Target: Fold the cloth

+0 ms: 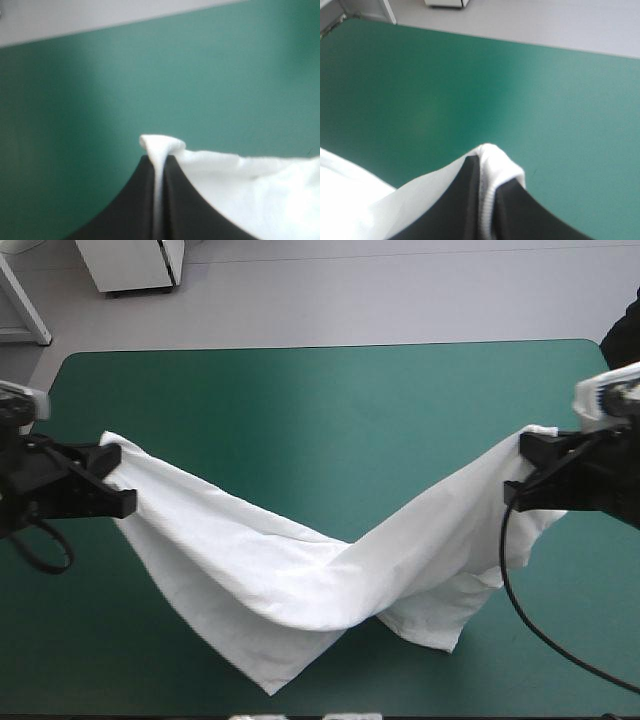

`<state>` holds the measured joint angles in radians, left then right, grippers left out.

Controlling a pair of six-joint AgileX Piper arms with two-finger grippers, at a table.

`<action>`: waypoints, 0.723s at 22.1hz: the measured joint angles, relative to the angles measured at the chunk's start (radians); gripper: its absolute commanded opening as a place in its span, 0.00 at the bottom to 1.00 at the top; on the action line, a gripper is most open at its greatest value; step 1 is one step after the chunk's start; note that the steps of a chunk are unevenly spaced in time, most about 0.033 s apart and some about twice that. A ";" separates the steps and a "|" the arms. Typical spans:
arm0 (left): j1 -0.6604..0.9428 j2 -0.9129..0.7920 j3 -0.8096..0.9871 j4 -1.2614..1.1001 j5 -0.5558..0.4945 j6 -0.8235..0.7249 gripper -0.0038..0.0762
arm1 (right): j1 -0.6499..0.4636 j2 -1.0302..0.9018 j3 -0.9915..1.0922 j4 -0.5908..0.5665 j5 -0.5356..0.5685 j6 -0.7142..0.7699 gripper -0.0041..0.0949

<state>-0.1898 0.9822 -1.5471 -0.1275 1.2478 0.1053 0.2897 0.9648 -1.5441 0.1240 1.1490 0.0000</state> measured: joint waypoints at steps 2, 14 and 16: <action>0.000 0.047 0.079 0.014 -0.023 0.000 0.04 | 0.000 0.041 0.073 0.000 -0.051 0.000 0.02; 0.000 0.585 0.184 0.178 -0.456 -0.029 0.04 | 0.000 0.514 0.182 -0.063 -0.436 -0.043 0.02; 0.000 0.680 0.185 0.226 -0.532 -0.070 0.04 | 0.000 0.596 0.183 -0.063 -0.486 -0.066 0.02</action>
<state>-0.1898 1.6619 -1.3626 0.0982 0.7158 0.0352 0.2897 1.5606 -1.3609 0.0608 0.6631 -0.0659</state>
